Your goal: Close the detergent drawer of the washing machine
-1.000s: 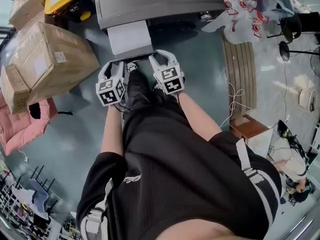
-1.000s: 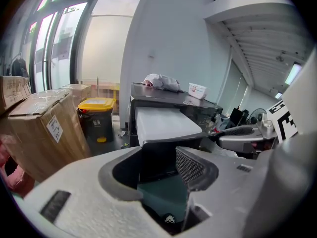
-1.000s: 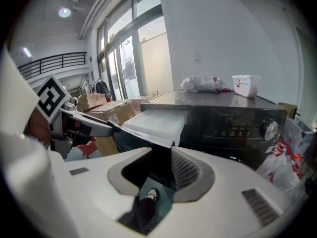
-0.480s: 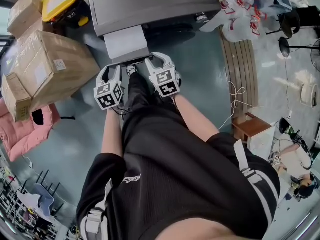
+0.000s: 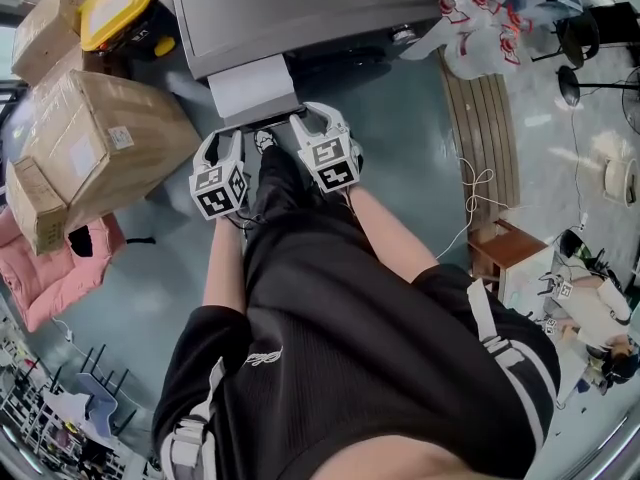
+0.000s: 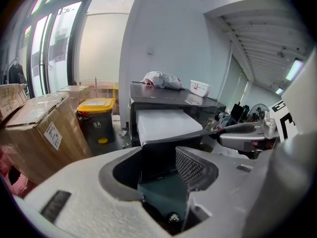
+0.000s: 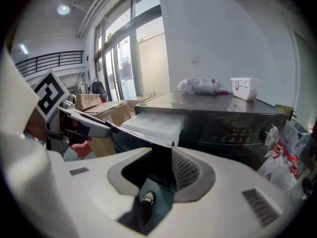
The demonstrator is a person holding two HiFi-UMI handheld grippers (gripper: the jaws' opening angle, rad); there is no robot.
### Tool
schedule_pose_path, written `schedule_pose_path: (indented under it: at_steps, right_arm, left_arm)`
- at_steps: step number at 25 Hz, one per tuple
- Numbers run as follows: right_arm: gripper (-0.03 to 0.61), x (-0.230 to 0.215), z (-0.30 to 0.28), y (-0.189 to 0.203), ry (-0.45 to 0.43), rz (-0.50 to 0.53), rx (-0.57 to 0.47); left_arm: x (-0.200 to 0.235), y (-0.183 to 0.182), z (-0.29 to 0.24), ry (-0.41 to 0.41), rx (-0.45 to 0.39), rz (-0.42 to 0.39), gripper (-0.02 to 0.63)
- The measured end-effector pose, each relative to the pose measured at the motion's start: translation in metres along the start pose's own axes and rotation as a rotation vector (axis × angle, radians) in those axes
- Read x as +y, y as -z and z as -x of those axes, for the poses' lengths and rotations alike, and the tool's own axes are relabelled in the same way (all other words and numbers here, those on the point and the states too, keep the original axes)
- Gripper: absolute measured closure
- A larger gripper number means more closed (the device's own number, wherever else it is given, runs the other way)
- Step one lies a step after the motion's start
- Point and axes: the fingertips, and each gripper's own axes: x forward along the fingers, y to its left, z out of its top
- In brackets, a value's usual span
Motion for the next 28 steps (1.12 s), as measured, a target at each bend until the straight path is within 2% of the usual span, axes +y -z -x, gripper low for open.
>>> schedule_pose_path:
  at_steps: [28]
  right_arm:
    - [0.457,-0.015,-0.018,-0.017,0.027,0.023,0.009]
  left_arm:
    - [0.01,-0.02,-0.019,0.007,0.02,-0.006,0.403]
